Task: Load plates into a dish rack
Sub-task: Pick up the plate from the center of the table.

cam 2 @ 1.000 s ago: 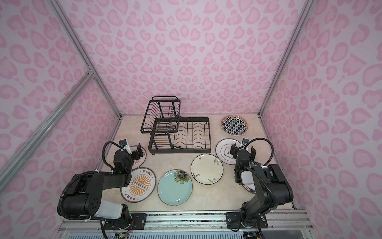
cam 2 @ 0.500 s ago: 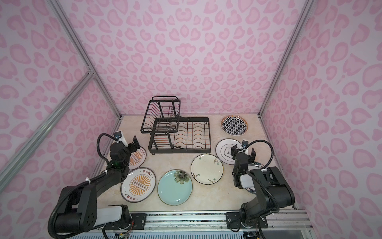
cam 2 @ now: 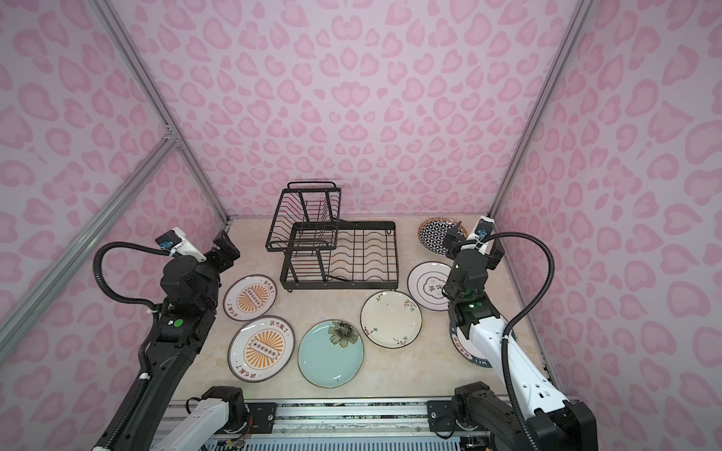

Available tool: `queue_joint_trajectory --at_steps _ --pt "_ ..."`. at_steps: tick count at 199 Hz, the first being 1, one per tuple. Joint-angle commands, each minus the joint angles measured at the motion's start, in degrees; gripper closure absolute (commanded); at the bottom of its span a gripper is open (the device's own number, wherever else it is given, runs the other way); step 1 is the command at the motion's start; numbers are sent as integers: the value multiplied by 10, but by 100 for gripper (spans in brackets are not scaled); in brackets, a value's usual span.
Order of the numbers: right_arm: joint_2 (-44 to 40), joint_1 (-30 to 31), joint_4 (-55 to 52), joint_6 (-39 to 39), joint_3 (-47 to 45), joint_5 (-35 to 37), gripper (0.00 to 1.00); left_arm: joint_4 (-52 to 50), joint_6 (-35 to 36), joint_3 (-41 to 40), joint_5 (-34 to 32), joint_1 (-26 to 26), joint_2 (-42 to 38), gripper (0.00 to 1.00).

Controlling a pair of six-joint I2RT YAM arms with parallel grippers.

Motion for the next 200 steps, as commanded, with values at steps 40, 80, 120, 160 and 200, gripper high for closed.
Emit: queue_joint_trajectory --at_steps 40,80,120,160,200 --pt "-9 -4 -269 146 103 -243 1 -236 -68 82 101 -3 10 2" --pt "59 -15 -390 204 177 -425 1 -326 -67 130 160 -12 37 2" --pt "89 -24 -413 272 159 -586 4 -405 -48 154 181 -71 76 2" --pt "100 -30 -426 295 138 -637 5 -454 -15 170 156 -154 126 2" --pt "83 -38 -441 323 72 -662 1 -438 -20 146 151 -250 145 2"
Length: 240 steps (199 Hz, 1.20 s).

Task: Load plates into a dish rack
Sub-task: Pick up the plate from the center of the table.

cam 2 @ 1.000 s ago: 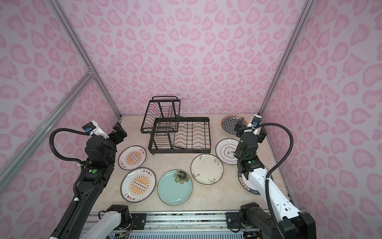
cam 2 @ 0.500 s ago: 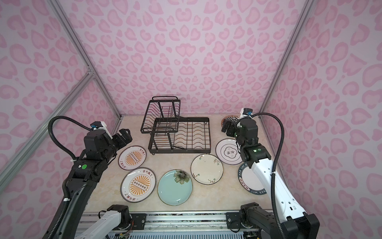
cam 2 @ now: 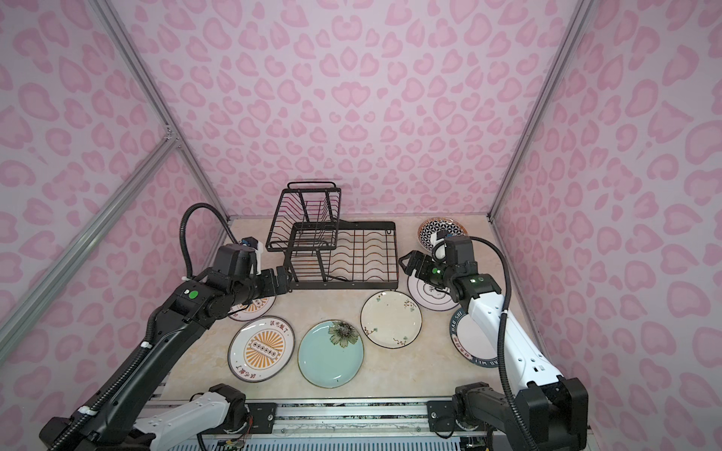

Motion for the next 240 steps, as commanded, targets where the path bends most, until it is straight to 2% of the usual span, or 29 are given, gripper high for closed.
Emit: queue_joint_trajectory --at_steps 1,29,65,94,137,171,240 --pt "-6 -5 -23 20 -31 -36 1 -6 2 -10 -15 -44 13 2" --pt "-29 -11 -39 17 -80 -40 4 59 -47 -65 -47 -117 5 2" --pt "-92 -15 -71 16 -151 -8 7 142 -108 -122 -85 -196 -5 1" --pt "-148 -27 -93 18 -209 11 17 209 -130 -151 -101 -242 9 2" --pt "-190 -54 -79 26 -272 1 20 248 -142 -145 -106 -268 85 1" --pt "-182 -55 -42 37 -301 -2 27 256 -137 -112 -103 -288 162 1" --pt "-171 -57 29 51 -341 -17 30 305 -137 -75 -59 -305 270 4"
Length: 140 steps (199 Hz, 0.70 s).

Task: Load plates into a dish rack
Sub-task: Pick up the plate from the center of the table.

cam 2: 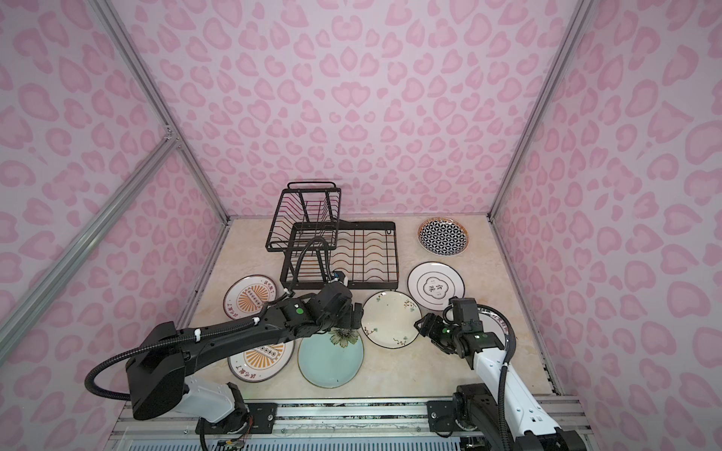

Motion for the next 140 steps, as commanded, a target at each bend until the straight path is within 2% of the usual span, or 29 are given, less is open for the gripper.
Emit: queue_joint_trajectory --at_steps 1,68,140 --pt "4 -2 36 4 -11 -12 30 30 0 11 16 -3 22 4" --pt "20 -15 95 9 -37 -31 31 32 15 60 27 -5 110 8" --pt "50 -18 147 21 -57 -39 32 45 21 94 39 -4 171 14"
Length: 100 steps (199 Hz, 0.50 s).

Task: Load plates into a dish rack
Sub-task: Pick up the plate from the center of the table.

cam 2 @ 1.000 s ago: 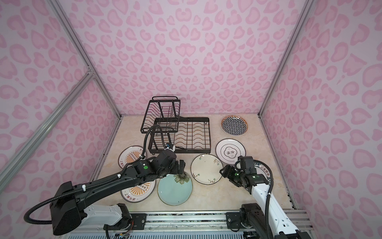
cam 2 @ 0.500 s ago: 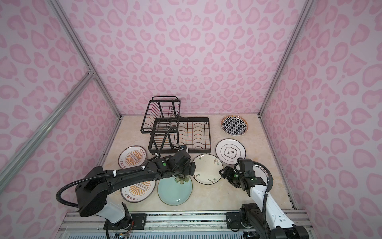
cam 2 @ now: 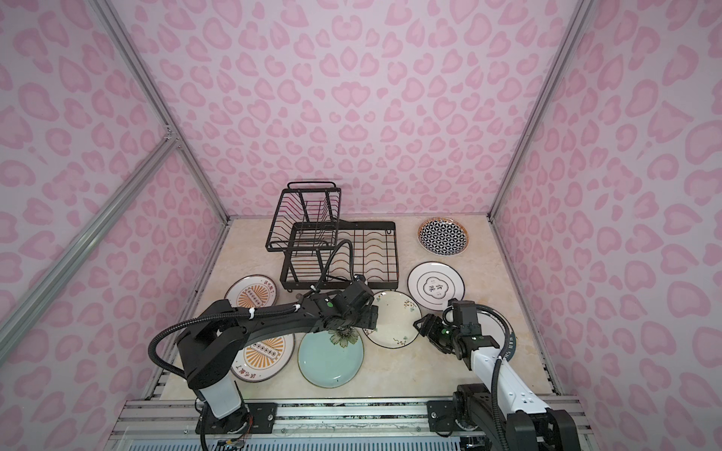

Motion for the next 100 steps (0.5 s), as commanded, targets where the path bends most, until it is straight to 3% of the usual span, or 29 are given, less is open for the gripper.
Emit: queue_joint_trajectory --at_steps 1,32,100 --pt "2 -1 35 10 -8 -10 31 17 10 14 5 0 14 14" --pt "2 -2 61 21 -16 -16 32 11 15 32 12 0 38 21" --pt "38 -7 109 23 -26 -19 41 1 5 40 -5 1 55 22"
